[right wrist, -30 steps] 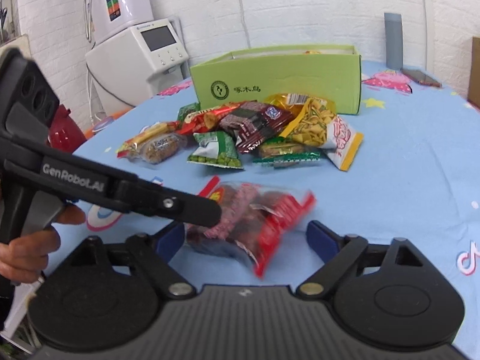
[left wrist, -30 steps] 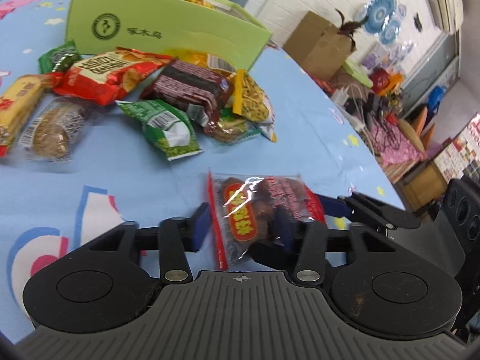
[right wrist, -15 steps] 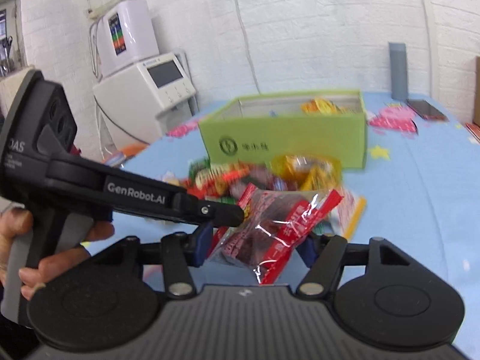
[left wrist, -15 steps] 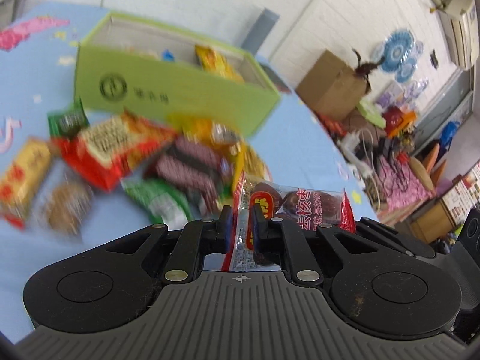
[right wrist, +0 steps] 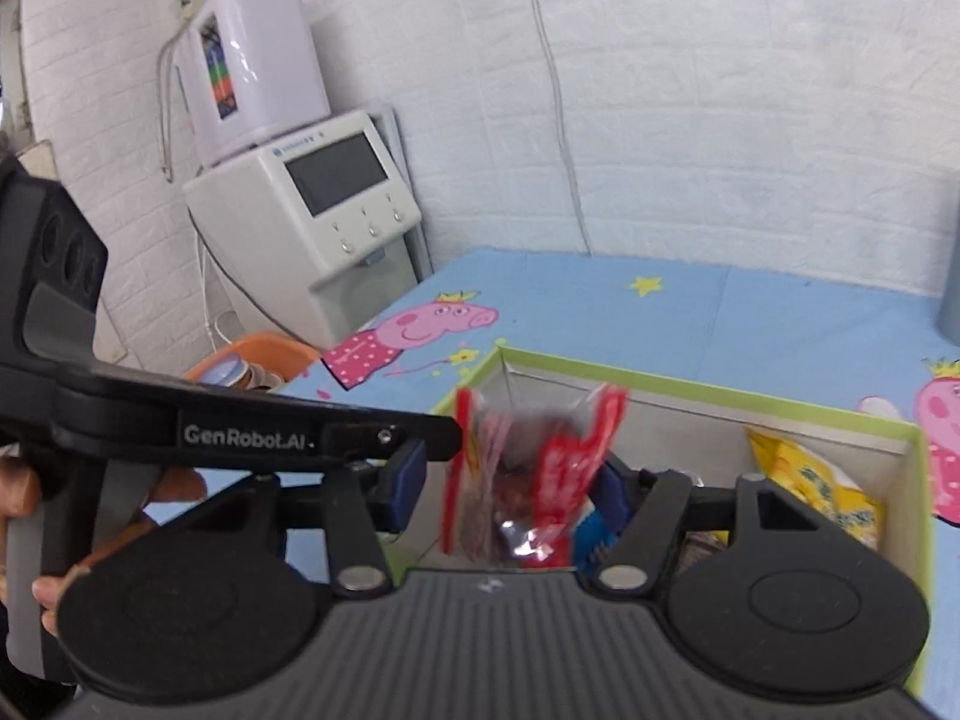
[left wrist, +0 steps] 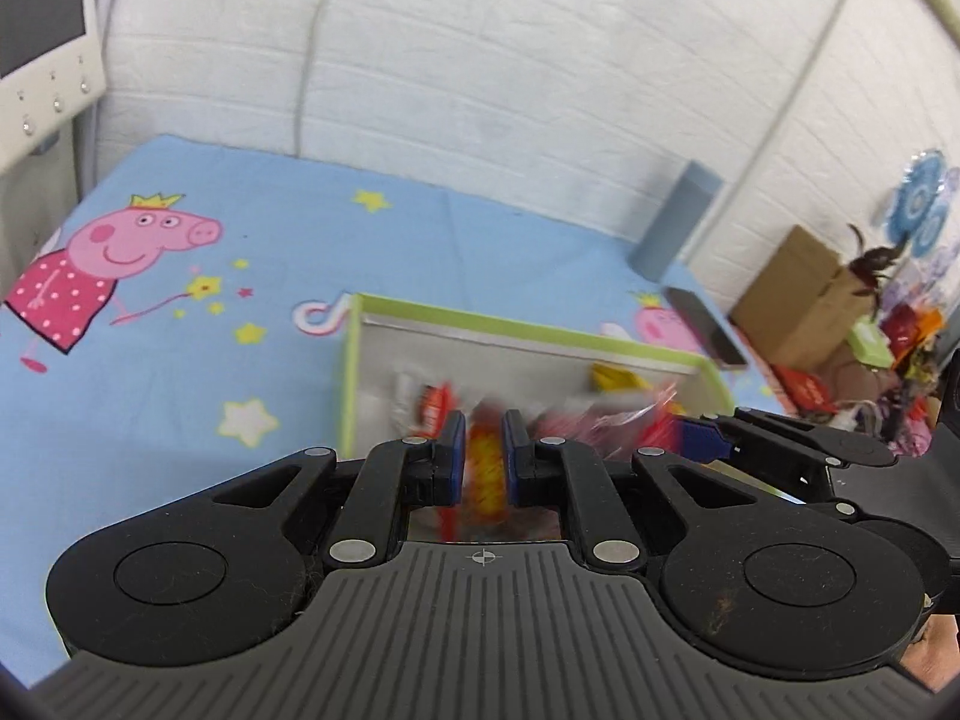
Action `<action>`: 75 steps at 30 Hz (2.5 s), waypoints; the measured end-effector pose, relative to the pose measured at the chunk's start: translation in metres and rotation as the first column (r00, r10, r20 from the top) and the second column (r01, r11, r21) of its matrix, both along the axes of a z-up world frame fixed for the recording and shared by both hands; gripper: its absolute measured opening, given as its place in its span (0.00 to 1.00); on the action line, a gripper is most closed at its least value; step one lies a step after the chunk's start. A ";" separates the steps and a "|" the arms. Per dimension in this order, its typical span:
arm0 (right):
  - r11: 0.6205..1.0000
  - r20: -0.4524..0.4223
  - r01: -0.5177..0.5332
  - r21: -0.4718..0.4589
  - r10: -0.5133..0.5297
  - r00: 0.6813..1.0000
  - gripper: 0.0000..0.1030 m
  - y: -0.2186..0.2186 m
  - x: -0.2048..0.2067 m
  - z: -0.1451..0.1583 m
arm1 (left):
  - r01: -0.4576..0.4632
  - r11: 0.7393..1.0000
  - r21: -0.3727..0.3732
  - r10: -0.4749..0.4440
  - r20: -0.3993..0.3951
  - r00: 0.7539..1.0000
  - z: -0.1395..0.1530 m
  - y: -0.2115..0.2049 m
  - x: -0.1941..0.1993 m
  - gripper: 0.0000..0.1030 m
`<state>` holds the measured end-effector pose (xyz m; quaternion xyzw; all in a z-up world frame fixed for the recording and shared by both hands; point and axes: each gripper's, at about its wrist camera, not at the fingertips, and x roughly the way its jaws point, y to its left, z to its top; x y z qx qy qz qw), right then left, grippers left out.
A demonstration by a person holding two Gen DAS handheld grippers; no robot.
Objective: Organize snacks
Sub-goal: 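Open the left tool to drop the bag into the box, then move the left tool down to the dark brown wrapped bar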
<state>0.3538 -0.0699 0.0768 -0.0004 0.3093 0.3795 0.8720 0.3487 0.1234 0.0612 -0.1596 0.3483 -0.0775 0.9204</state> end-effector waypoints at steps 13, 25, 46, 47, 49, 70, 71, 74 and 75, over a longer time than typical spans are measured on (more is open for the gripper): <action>0.997 0.123 0.075 -0.008 -0.073 0.990 0.92 -0.044 -0.049 0.009 | 0.062 0.998 0.033 -0.065 0.096 0.993 -0.003 -0.003 -0.054 0.35; 0.995 0.054 0.053 -0.087 -0.048 0.997 0.99 -0.077 -0.166 -0.047 | 0.252 0.967 0.041 -0.251 -0.010 0.968 -0.039 -0.070 -0.130 0.39; 0.998 -0.048 0.019 -0.058 -0.022 0.999 0.99 -0.099 -0.222 -0.070 | 0.431 0.899 -0.077 -0.438 -0.118 0.891 -0.063 -0.144 -0.157 0.27; 0.998 -0.060 0.036 -0.054 -0.039 0.997 0.99 -0.105 -0.229 -0.073 | 0.444 0.892 -0.083 -0.451 -0.117 0.885 -0.065 -0.150 -0.164 0.28; 0.996 -0.087 0.072 -0.047 -0.076 0.993 0.99 -0.117 -0.246 -0.079 | 0.462 0.882 -0.091 -0.470 -0.122 0.874 -0.070 -0.163 -0.178 0.28; 0.980 0.055 0.164 -0.116 -0.158 0.986 0.99 -0.146 -0.296 -0.083 | 0.212 0.975 -0.070 -0.219 -0.129 0.967 -0.078 -0.100 -0.273 0.50; 0.985 0.068 0.130 -0.116 -0.122 0.990 0.99 -0.146 -0.292 -0.081 | 0.195 0.979 -0.067 -0.202 -0.129 0.971 -0.077 -0.097 -0.275 0.53; 0.991 0.087 0.013 -0.130 -0.002 0.996 0.99 -0.138 -0.274 -0.076 | 0.134 0.988 -0.073 -0.142 -0.110 0.984 -0.073 -0.083 -0.281 0.56; 0.991 0.092 -0.019 -0.129 0.031 0.995 0.99 -0.134 -0.267 -0.074 | 0.120 0.989 -0.082 -0.128 -0.106 0.986 -0.071 -0.079 -0.282 0.56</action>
